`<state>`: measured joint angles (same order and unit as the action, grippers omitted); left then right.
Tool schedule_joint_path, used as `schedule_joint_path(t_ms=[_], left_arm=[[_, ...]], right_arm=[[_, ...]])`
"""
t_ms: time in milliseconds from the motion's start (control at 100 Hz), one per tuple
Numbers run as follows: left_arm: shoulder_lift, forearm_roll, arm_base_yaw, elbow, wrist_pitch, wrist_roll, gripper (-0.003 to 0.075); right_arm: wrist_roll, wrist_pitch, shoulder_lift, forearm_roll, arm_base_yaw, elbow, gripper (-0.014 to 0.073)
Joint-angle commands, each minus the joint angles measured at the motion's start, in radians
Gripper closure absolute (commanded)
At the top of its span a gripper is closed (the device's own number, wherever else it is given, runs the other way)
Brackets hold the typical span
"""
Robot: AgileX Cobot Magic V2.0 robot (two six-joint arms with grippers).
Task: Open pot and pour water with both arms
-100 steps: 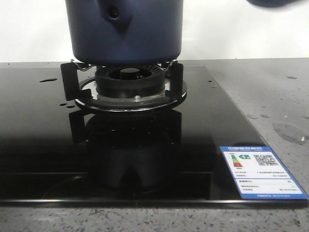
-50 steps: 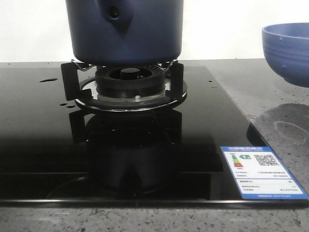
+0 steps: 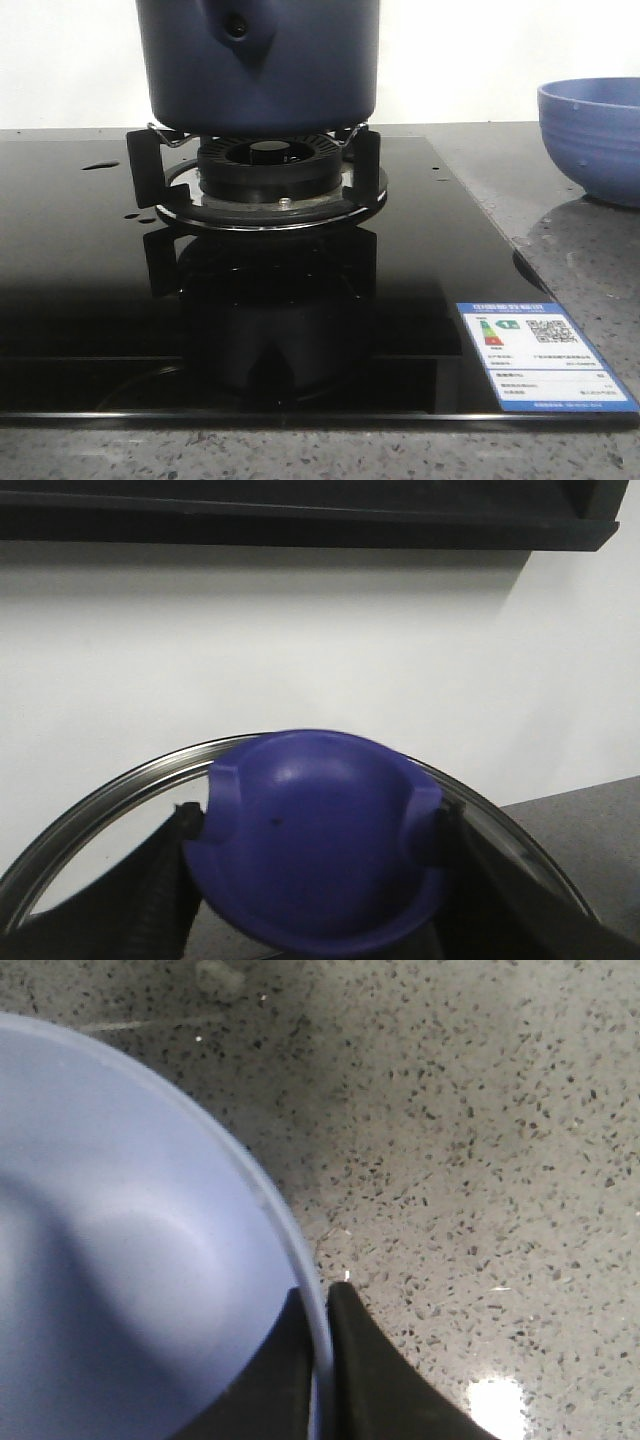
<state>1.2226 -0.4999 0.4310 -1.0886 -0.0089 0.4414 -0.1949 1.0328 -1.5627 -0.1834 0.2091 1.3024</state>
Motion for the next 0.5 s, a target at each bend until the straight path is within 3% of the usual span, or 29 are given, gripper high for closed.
schedule_joint_path(t_ms=[0,310,410,490], left_arm=[[-0.029,-0.007,0.01,-0.036,-0.106,0.001,0.0374],[-0.029,-0.007,0.01,-0.036,-0.106,0.001,0.0374],[-0.029,-0.007,0.01,-0.036,-0.106,0.001,0.0374],[-0.029,-0.009,0.01,-0.036,-0.102,0.001,0.0374]], right_arm=[[0.001,-0.02,0.029,-0.017,0.006,0.021,0.065],[0.001,-0.017,0.025,-0.017,0.006,0.021,0.0625],[0.001,-0.015,0.033,-0.017,0.006,0.025,0.0549],[0.001,-0.005,0.037,-0.017,0.006,0.042,0.0418]])
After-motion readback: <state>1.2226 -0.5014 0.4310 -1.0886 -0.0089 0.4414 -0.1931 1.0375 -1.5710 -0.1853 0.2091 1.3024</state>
